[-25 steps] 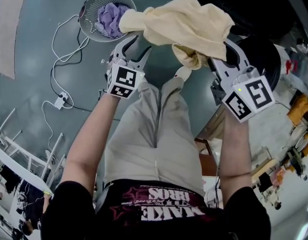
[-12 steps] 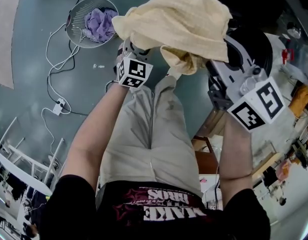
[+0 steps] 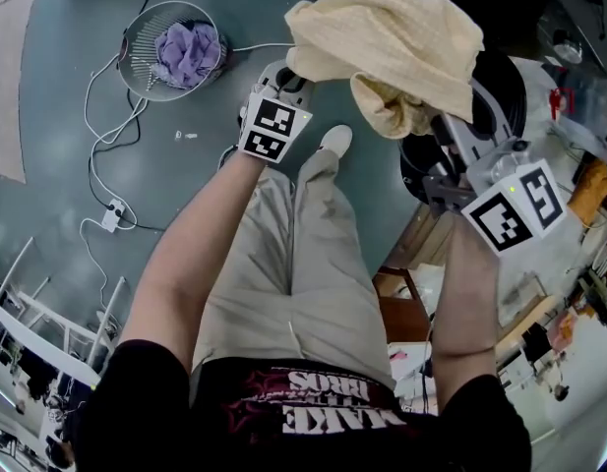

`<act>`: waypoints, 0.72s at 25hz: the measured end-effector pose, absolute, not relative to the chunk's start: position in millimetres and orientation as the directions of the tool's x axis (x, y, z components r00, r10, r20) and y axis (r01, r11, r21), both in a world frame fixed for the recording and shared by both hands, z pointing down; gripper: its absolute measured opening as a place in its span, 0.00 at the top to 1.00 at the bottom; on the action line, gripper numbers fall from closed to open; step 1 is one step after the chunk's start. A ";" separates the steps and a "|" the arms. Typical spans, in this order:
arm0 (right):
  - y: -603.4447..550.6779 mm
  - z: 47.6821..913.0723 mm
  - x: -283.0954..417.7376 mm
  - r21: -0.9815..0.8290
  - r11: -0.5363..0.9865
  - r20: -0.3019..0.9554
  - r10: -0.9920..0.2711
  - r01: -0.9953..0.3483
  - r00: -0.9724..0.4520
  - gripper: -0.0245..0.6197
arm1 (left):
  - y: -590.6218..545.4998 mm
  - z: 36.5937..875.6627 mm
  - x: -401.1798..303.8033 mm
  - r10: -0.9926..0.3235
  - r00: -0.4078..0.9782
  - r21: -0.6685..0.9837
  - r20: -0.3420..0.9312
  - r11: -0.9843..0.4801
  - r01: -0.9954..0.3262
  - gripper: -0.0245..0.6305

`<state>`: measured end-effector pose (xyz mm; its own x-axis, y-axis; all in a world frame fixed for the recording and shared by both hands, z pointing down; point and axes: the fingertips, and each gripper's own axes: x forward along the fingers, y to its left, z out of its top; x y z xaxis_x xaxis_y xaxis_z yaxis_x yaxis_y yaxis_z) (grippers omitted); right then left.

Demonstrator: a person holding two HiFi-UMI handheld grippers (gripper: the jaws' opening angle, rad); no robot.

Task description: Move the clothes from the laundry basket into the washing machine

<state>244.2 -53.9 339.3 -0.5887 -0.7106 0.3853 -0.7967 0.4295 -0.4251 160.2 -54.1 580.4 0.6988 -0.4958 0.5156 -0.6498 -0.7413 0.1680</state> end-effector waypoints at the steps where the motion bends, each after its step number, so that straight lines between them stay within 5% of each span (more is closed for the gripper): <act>1: -53.0 343.7 252.4 -0.432 0.407 0.392 -0.719 -0.805 -0.573 0.84 | -51.2 578.1 160.6 -0.490 0.704 0.177 0.514 -0.743 -0.646 0.96; 18: -40.9 348.5 335.6 -0.440 0.243 0.371 -0.828 -0.865 -0.421 0.84 | -18.4 569.1 166.2 -0.448 0.722 0.193 0.527 -0.764 -0.615 0.96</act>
<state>335.6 -40.9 348.5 -0.4214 -0.8275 0.3710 -0.8646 0.2431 -0.4398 166.2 -18.4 569.1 0.7219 -0.4483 0.5271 -0.6153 -0.7644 0.1926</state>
